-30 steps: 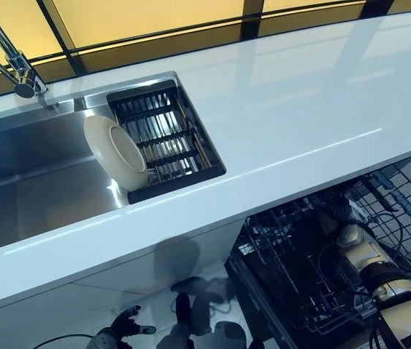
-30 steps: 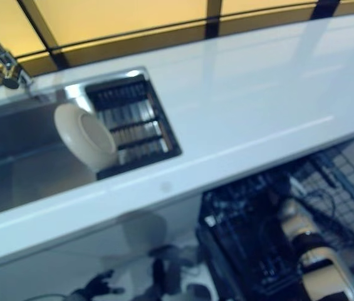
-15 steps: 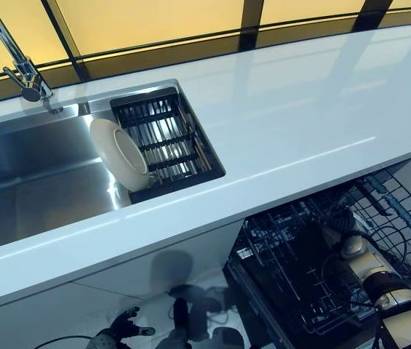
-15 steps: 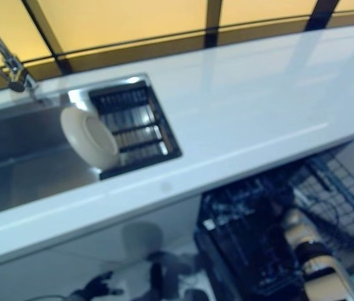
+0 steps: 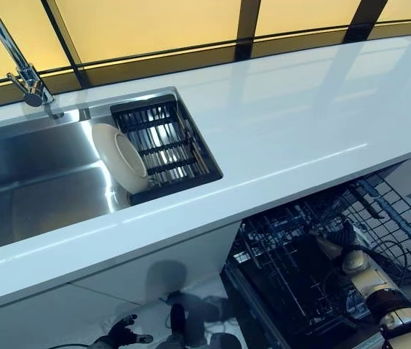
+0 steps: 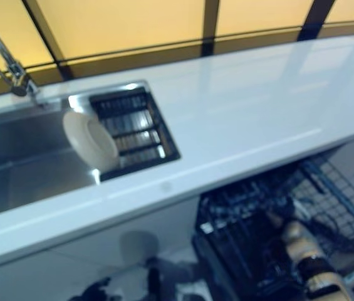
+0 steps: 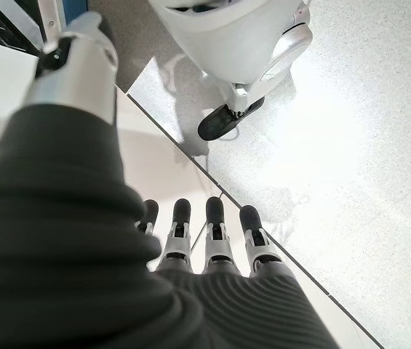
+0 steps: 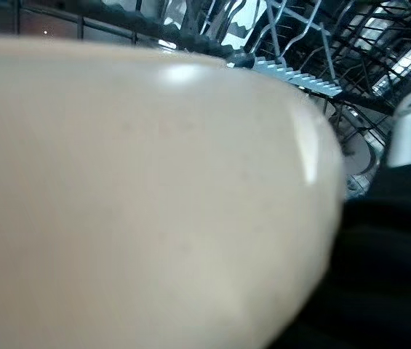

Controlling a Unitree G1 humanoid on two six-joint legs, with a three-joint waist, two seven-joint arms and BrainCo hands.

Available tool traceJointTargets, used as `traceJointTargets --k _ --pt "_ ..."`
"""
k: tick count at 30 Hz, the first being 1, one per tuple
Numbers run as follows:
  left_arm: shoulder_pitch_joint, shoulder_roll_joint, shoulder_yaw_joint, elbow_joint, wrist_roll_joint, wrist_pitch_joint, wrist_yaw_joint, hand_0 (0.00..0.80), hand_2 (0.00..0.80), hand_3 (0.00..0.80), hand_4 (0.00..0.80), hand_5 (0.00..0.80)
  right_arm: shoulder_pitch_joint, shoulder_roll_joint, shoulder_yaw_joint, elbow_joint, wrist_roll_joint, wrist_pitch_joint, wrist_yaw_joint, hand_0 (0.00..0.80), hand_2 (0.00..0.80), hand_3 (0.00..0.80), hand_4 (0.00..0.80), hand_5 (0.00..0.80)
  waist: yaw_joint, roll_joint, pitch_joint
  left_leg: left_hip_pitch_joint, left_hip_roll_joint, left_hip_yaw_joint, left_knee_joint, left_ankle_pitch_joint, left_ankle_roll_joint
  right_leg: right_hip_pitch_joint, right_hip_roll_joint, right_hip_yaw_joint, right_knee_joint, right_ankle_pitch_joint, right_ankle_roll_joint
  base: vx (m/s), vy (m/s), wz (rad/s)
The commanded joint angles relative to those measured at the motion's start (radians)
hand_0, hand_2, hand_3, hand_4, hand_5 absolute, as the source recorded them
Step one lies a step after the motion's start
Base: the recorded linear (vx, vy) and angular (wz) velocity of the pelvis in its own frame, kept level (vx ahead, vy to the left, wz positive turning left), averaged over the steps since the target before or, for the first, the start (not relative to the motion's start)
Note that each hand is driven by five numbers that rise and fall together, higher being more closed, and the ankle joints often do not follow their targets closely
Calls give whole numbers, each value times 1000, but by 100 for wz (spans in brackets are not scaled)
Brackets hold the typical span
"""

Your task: Take plates into dishwasher

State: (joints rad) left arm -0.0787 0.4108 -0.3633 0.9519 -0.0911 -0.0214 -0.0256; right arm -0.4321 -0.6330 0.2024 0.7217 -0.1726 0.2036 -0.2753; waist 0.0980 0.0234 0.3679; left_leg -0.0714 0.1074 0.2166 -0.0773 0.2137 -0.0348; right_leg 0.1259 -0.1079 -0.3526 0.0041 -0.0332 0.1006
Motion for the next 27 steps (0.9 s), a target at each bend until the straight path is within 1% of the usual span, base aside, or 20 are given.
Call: traceJointTargets --k 1,4,9,12,17,23,27 --pt "6 -16 32 13 42 -1 8 0 0 0 0 0 54 -45 -29 -20 5 31 -16 0 0 0 0 0 -14 -12 -15 -28 17 -18 52 -35 -60 -94 5 33 79 47 -11 35 -6 -3" --pt "21 -20 40 13 50 0 10 0 0 0 0 0 89 -42 -45 -60 -2 26 -16 0 0 0 0 0 -15 -16 -21 -20 20 -14 54 -34 -61 -80 6 35 74 47 -10 55 -3 -3" --pt "48 -32 56 13 57 0 15 0 0 0 0 0 154 -44 -103 -157 -4 -6 -29 0 0 0 0 0 -22 -21 -33 -6 24 -10 55 -35 -62 -57 9 41 69 46 -10 63 15 -6" --pt "69 -40 69 10 62 -1 19 0 0 0 0 0 202 -43 -155 -239 3 -32 -44 0 0 0 0 0 -28 -22 -39 0 26 -8 56 -34 -63 -46 10 46 67 44 -10 46 24 -2" --pt "114 -60 111 10 82 -4 26 0 0 0 0 0 304 -23 -274 -426 -2 -70 -60 0 0 0 0 0 -48 -27 -51 9 30 0 56 -35 -64 -29 12 56 62 38 -8 32 26 -7" --pt "171 -84 157 28 115 -18 29 0 0 0 0 0 403 -3 -377 -554 -23 -117 -41 0 0 0 0 0 -65 -34 -81 26 36 12 54 -37 -67 -3 12 64 50 35 -5 53 18 -8" --pt "193 -91 173 41 120 -30 30 0 0 0 0 0 440 -7 -420 -607 -25 -121 -15 0 0 0 0 0 -72 -37 -98 41 40 21 52 -37 -71 19 14 68 38 33 -4 35 17 -7"
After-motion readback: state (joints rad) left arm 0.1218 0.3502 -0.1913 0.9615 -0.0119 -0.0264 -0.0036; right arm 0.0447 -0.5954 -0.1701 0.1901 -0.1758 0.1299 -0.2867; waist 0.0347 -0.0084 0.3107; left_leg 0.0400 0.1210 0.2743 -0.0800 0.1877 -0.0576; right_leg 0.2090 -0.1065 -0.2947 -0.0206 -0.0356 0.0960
